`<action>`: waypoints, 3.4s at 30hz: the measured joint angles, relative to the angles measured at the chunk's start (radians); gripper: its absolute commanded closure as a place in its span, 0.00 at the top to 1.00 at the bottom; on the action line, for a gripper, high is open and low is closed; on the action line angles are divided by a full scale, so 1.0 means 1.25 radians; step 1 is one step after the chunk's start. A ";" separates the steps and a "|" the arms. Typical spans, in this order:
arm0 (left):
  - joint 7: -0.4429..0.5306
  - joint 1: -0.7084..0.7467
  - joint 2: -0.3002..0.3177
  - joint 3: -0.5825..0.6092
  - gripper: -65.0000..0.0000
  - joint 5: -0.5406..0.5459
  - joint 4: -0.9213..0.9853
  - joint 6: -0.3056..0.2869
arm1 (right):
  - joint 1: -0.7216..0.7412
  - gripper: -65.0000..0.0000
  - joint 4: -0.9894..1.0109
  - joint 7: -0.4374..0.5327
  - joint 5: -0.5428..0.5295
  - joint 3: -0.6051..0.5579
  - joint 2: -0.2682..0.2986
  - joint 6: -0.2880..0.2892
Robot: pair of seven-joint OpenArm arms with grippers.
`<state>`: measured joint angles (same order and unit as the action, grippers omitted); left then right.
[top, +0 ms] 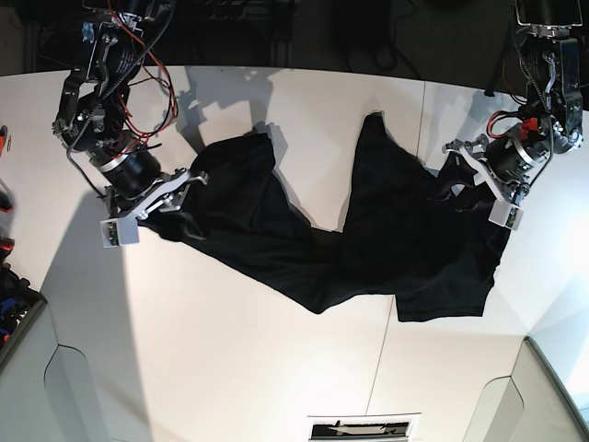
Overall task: Layout the t-shirt on the table in an organized manner, then fold the t-shirt properly
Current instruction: 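Lift the stretched shirt with both grippers and shake it out, then lay the shirt down and regrasp its edge with the right gripper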
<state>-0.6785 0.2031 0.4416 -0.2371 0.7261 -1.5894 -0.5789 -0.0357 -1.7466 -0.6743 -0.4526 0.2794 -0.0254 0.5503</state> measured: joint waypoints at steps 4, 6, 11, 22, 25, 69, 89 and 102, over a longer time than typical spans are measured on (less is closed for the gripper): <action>0.002 0.038 -0.032 0.000 0.58 -0.001 0.000 -0.002 | -0.045 0.45 0.003 0.004 0.015 -0.059 0.001 0.000; -0.002 0.044 -0.045 0.000 0.58 -0.002 0.000 -0.002 | -0.059 0.43 0.018 0.031 0.053 -0.095 0.001 0.000; 0.002 0.046 -0.052 0.000 0.58 -0.002 0.000 -0.002 | -0.066 0.00 0.117 0.112 0.155 -0.160 0.001 -0.013; 0.010 0.046 -0.052 0.000 0.58 -0.082 0.000 -0.002 | -0.062 0.00 0.174 0.184 0.207 -0.118 0.030 -0.010; 0.011 0.045 -0.040 0.000 0.58 -0.100 0.000 0.003 | -0.060 0.00 0.174 0.187 0.207 -0.072 0.063 -0.011; 0.052 0.033 -0.222 0.087 0.29 -0.076 -0.014 0.052 | -0.064 0.00 0.175 0.150 0.096 -0.008 0.076 -0.024; -0.043 0.066 0.086 -0.125 0.00 0.019 -0.121 -0.078 | 0.000 0.00 0.175 0.144 0.240 -0.001 0.210 -0.063; -0.068 0.025 0.175 -0.307 0.00 0.161 -0.121 -0.089 | 0.002 0.20 0.176 0.114 0.067 0.069 0.208 -0.064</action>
<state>-0.7635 0.2348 0.6598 -0.6205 0.9279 -1.7409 -0.6895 -0.0334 -1.5265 -0.5316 -0.3687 0.3656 0.2348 0.4702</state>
